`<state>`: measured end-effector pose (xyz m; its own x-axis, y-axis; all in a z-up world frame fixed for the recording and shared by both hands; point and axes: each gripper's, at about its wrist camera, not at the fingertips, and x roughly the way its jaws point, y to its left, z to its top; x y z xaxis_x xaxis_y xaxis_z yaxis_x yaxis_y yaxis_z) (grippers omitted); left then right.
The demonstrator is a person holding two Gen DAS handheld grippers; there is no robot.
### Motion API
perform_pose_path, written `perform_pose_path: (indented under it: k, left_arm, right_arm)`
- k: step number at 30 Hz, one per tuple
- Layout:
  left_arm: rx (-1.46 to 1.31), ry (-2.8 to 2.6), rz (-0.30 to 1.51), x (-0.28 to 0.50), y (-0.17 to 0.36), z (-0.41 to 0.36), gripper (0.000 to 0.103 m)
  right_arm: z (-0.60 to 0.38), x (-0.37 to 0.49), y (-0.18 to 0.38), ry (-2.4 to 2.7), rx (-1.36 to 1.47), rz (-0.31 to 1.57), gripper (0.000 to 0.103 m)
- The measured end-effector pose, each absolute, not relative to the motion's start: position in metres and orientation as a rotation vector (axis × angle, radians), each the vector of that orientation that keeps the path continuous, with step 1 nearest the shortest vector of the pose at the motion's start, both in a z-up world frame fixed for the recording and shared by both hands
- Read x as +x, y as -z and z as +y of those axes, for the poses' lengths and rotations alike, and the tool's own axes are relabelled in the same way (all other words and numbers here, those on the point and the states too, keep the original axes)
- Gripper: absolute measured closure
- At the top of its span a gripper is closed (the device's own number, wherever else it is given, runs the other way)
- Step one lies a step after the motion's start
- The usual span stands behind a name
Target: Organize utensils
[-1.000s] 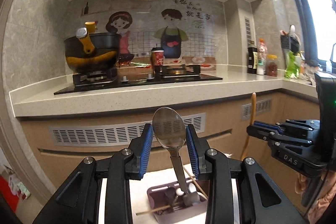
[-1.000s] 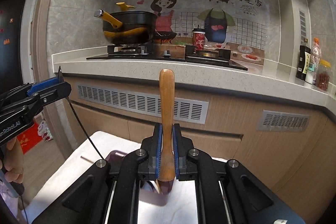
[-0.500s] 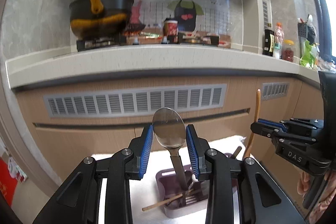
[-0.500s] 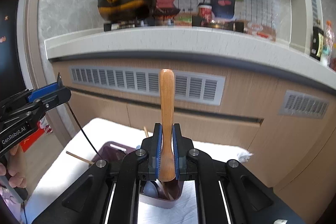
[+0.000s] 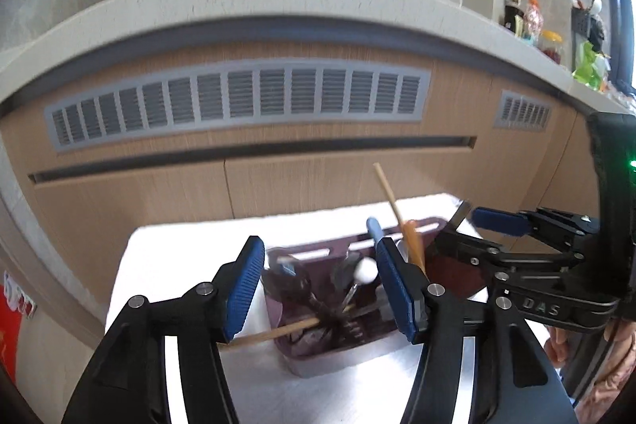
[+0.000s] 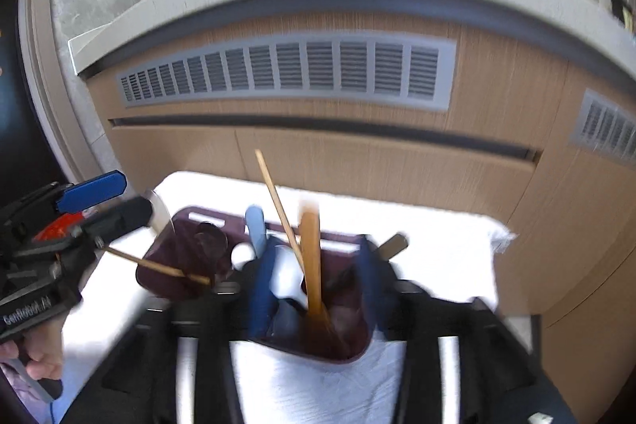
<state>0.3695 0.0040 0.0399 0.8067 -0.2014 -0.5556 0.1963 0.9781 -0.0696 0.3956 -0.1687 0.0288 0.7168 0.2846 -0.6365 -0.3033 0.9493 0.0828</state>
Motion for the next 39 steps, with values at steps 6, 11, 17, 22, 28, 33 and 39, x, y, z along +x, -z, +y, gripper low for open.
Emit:
perform_pose_path:
  k: [6, 11, 17, 22, 28, 33, 39]
  left_arm:
    - [-0.097, 0.189, 0.623, 0.341, -0.029, 0.014, 0.044]
    - [-0.108, 0.131, 0.628, 0.288, -0.024, 0.018, 0.04]
    - [-0.068, 0.117, 0.655, 0.216, -0.015, 0.013, 0.033]
    - [-0.065, 0.08, 0.62, 0.155, -0.01, 0.011, 0.021]
    - [-0.011, 0.059, 0.6, 0.119, -0.006, 0.0, 0.016]
    - [-0.029, 0.033, 0.587, 0.106, -0.007, 0.0, 0.012]
    - [-0.048, 0.025, 0.579, 0.102, -0.013, 0.003, 0.012]
  right_arm:
    - [-0.179, 0.369, -0.01, -0.299, 0.02, 0.731, 0.049]
    - [-0.187, 0.319, -0.009, -0.275, 0.046, 0.706, 0.047]
    - [-0.192, 0.24, -0.026, -0.253, 0.014, 0.62, 0.024]
    - [-0.197, 0.181, -0.032, -0.223, 0.006, 0.577, 0.0]
    - [-0.199, 0.144, -0.018, -0.111, -0.064, 0.575, 0.0]
    - [-0.201, 0.125, -0.015, -0.091, -0.078, 0.565, 0.0]
    - [-0.203, 0.119, -0.02, -0.092, -0.083, 0.538, 0.0]
